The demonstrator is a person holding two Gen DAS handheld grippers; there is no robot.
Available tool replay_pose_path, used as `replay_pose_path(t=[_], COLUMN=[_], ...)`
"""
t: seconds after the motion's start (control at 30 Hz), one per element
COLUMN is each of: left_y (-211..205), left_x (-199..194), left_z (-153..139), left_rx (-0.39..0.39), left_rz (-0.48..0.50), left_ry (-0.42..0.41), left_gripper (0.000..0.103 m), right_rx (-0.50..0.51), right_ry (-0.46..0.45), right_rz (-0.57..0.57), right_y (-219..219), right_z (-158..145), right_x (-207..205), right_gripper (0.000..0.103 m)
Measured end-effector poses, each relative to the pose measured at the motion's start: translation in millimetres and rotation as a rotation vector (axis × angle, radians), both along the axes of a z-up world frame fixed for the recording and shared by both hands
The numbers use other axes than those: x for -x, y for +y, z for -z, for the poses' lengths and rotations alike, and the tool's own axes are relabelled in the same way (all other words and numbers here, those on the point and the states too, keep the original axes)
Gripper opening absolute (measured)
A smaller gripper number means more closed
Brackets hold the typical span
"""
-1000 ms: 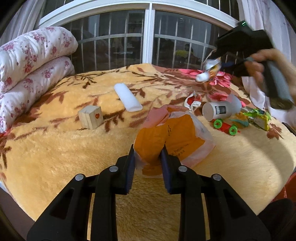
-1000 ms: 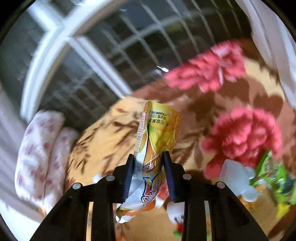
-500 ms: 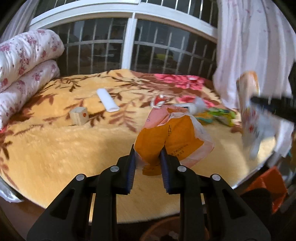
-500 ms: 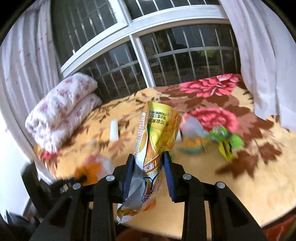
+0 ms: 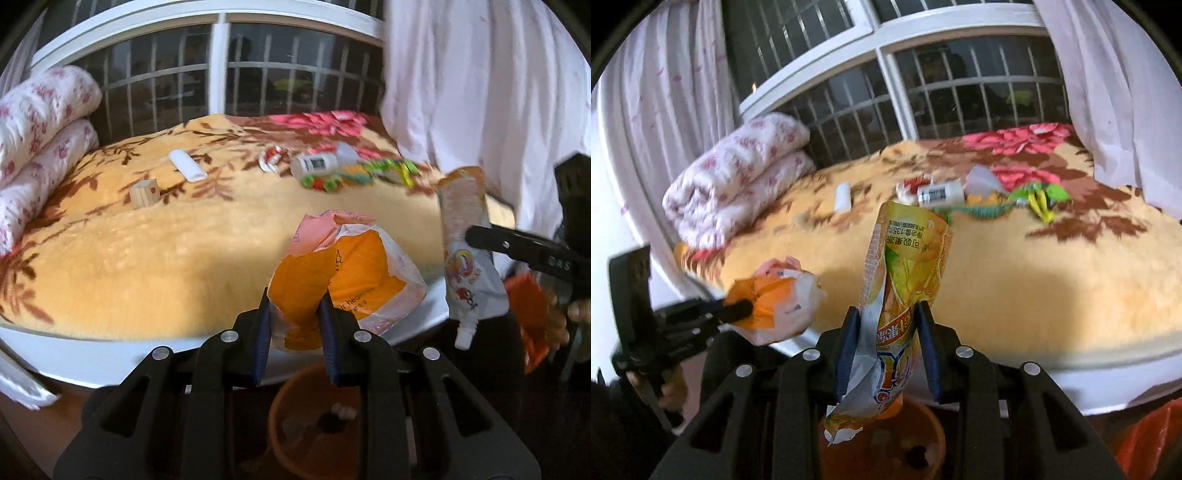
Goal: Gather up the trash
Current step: 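Carry the orange bag and juice pouch to the orange bucket and open both tools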
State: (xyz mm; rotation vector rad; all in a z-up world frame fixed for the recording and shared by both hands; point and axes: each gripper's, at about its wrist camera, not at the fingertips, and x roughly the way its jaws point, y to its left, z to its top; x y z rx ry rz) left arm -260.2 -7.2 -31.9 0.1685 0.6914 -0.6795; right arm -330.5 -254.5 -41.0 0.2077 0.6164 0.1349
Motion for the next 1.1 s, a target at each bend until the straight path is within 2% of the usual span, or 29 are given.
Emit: replay_pose_path(t=[0.2,0.37,0.57,0.77,1.1], left_y=[-5,-5,-4,-6,-19], left_x=[38,44,32,14,-6], left_z=[19,40,70,103,148], left_rx=[-0.102,-0.142,-0.164,-0.186,-0.289], left_rz=[0.095,0.124,0.127,0.126,0.113], left_ry=[0.000,0.051,0.151,0.294,0.440], left_gripper=[0.023,0.023,0.023,0.023,0.023], right_rx=[0.003,0.059,0.054,0.042,0.029], right_ry=[0.119,0.187,0.260,0.325,0.457], right_rz=[-0.040,-0.053,-0.057,-0.080,-0.121], right_y=[11,22,25,30,36], right_z=[43,73,104,126,167], right_x=[21,27,22,13,-5], right_gripper=[0.032,0.032,0.032,0.032,0.032])
